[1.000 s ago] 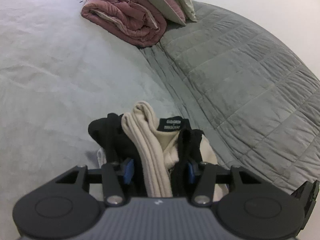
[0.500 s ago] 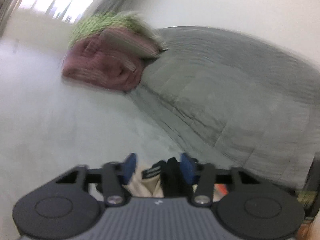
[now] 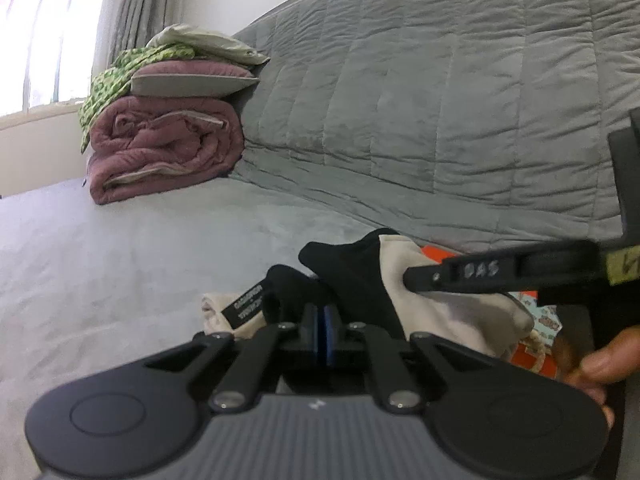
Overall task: Fold clothes
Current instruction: 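Lower the bundle onto the folded clothes stack with both grippers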
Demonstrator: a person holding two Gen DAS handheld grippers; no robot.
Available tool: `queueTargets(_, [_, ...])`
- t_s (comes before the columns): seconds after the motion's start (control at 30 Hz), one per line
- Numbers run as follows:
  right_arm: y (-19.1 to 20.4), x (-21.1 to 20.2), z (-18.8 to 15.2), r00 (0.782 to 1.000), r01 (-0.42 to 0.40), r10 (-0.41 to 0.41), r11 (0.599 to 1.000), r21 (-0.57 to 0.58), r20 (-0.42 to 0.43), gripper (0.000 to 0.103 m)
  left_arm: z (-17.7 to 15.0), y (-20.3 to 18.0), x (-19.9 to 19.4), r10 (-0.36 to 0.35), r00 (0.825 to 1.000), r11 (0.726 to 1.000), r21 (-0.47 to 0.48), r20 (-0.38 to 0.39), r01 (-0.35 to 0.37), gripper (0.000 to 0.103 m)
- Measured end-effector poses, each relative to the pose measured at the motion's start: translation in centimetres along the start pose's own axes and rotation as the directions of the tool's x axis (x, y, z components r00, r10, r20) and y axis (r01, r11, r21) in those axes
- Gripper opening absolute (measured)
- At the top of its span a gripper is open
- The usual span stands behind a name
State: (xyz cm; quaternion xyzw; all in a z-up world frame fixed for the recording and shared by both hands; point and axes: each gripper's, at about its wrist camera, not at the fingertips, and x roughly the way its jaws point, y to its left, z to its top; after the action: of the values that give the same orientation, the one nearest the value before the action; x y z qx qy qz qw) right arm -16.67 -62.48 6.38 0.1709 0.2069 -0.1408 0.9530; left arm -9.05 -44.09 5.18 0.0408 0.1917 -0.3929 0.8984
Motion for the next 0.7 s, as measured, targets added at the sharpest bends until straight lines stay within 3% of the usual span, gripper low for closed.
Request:
queueTargets(0.13, [0.2, 0.3, -0.6, 1.0, 0.002, -0.002, 1.0, -0.027, -0.001, 0.02, -1.1, 1.0, 0.2, -0.023, 1.0, 0.994, -0.108, 0.005, 0.024, 0.006])
queueTargets(0.27, [-0.6, 0.7, -1.1, 1.0, -0.007, 0.007, 1.0, -0.003, 0.0, 0.019, -1.7, -0.9, 0.2, 0.031, 0.999, 0.999, 0.016, 0.018, -0.032, 0.005])
queueTargets(0.5, [0.3, -0.3, -0.9, 0.999, -0.003, 0.004, 1.0, -0.019, 0.033, 0.02, -1.4, -1.0, 0.4, 0.056, 0.998, 0.998, 0.009, 0.004, -0.056, 0.005])
queueTargets(0.63, [-0.1, -2.1, 0.2, 0.998, -0.045, 0.043, 0.998, 0.04, 0.056, 0.031, -1.3, -0.8, 0.4, 0.066, 0.998, 0.998, -0.013, -0.007, -0.066, 0.005])
queueTargets(0.7, [0.0, -3.1, 0.6, 0.997, -0.051, 0.047, 0.998, 0.047, 0.063, 0.031, -1.2, -0.9, 0.6, 0.074, 0.997, 0.997, -0.016, -0.014, -0.074, 0.005])
